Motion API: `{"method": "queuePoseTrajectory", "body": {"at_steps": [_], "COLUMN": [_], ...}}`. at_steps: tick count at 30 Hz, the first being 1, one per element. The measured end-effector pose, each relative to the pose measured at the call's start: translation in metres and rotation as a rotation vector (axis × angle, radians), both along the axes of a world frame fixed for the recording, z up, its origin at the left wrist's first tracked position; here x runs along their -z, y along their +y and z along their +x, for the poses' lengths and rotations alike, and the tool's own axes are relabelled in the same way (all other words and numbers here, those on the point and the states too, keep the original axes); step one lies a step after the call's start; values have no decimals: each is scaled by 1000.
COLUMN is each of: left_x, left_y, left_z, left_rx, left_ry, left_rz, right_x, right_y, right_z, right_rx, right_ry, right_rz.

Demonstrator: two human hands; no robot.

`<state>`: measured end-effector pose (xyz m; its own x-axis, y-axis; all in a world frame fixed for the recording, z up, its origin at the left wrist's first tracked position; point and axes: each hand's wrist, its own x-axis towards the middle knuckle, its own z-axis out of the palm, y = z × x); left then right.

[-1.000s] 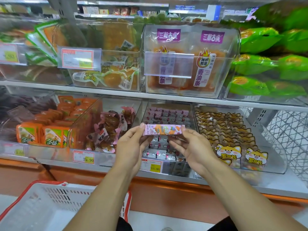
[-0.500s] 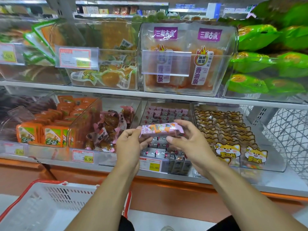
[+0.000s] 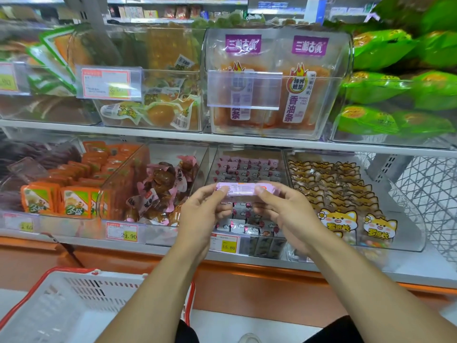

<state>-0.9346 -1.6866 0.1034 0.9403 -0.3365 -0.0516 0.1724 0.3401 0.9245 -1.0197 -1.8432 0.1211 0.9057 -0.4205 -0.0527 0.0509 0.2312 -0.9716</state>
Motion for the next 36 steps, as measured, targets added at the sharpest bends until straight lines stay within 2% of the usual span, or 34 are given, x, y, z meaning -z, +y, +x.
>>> {"method": "queuePoseTrajectory", "body": {"at_steps": [6,10,14,18,22,26,36], "left_x": [1,1,0,-2,0,3,2], "left_y": [1,1,-1,-1,1,0,-3], "left_z": [-2,-2,-4,-3,-3,-2,0], "left_rx": [-43,-37,2,25,45,25,-68], "left_ry": [-26,17,30,-14,-113,-99,-13], "left_rz": [146,168,137,24,29,31,-44], "right_x": [0,-1,-2,-1,1,-1,-6], "right_y": [-4,-5,-5,-5,-5,-2,1], "right_z": [0,-1,-2,-1,0,3,5], "right_rx": [-17,-74,-99,-83,-40,40,78], "right_ry": [-34,-45,-33,-24,-2,17,-48], "right_rz": [56,55,30,19,27,24,232]}}
